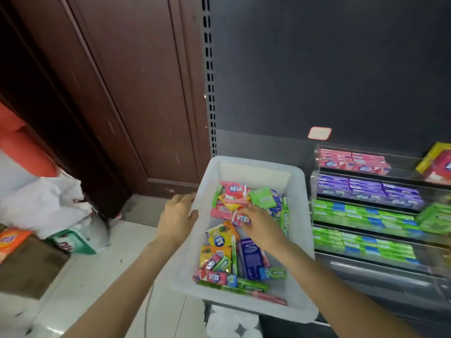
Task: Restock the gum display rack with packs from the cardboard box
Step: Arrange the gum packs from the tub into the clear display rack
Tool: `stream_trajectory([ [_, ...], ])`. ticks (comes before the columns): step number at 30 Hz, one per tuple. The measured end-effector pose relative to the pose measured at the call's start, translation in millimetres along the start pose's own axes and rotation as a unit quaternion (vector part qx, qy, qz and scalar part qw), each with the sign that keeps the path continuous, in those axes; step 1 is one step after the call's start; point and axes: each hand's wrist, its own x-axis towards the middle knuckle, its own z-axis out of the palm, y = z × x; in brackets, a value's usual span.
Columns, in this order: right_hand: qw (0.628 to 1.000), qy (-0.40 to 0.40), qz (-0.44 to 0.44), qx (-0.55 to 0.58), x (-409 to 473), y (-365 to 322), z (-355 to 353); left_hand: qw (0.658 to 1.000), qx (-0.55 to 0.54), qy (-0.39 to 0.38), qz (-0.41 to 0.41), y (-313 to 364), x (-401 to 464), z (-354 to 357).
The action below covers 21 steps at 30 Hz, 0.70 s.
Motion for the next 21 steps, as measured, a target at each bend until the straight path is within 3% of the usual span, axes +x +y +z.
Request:
stream_trajectory([
  [6, 0.991, -0.105, 0.052, -0.066, 1, -16, 40, 0.992, -0.070, -0.105, -0.014, -27, -9, -14],
  [10, 0.982, -0.097, 0.057, -0.149, -4, -17, 50, 0.989, -0.103, -0.099, 0.029, -30, -15, -16],
  [13, 0.987, -0.094, 0.037, -0.122, -5, -17, 52, 0.987, -0.121, -0.100, 0.033, -30, -14, -18],
  [18, 0.984, -0.164, 0.012, -0.068, -8, -18, 50, 0.986, -0.136, -0.101, 0.015, -32, -15, -16],
  [21, 0.978, -0.188, 0.005, -0.093, -10, -21, 47, 0.985, -0.141, -0.097, 0.016, -31, -18, -13],
])
